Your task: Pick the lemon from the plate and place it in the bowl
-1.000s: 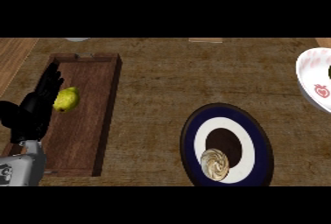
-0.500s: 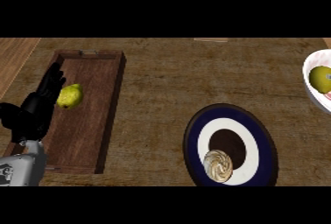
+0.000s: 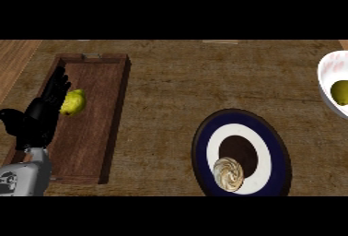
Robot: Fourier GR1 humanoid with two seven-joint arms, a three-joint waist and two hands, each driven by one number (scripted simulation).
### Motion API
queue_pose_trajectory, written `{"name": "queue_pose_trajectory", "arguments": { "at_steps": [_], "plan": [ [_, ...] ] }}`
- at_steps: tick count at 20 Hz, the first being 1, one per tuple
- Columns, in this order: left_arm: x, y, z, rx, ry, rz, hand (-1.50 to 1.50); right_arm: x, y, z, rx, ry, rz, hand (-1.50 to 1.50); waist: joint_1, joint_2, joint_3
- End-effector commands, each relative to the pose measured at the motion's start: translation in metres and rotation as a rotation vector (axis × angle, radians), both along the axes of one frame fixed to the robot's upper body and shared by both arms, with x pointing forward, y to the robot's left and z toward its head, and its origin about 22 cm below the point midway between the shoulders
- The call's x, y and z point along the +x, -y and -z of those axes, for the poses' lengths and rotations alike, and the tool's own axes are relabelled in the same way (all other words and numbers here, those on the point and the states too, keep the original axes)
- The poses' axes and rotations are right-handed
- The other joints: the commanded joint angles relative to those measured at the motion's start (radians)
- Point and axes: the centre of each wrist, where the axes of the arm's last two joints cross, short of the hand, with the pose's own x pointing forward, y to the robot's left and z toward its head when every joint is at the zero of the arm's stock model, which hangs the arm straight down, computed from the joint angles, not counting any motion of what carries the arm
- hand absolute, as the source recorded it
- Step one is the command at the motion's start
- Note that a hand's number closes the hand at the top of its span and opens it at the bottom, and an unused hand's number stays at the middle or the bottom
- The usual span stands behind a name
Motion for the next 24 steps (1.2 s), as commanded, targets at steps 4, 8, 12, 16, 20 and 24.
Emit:
{"name": "queue_pose_trajectory", "arguments": {
  "at_steps": [4,8,12,16,20,24],
  "plan": [
    [-0.001,-0.004,0.001,0.006,0.001,-0.005,0.00,-0.018,0.025,-0.016,0.427,0.069,0.023,-1.50,-0.001,0.006,0.002],
    [0.000,-0.001,-0.004,-0.015,0.009,-0.020,0.00,-0.052,0.057,-0.025,0.420,0.004,0.065,-1.50,-0.010,0.011,0.007],
    [-0.002,0.001,0.001,-0.011,0.015,-0.015,0.00,-0.070,0.074,-0.039,0.436,-0.015,0.061,-1.50,-0.024,0.012,0.008],
    [-0.005,-0.009,-0.001,-0.015,0.008,-0.042,0.00,-0.085,0.083,-0.037,0.494,-0.030,0.061,-1.50,-0.029,0.005,0.013],
    [-0.005,-0.006,0.005,-0.024,0.004,-0.040,0.00,-0.082,0.083,-0.044,0.550,0.001,0.023,-1.50,-0.031,0.007,0.013],
    [-0.006,-0.008,0.003,-0.021,0.004,-0.034,0.00,-0.081,0.083,-0.046,0.577,0.011,0.014,-1.50,-0.020,0.007,0.014]
  ]
}}
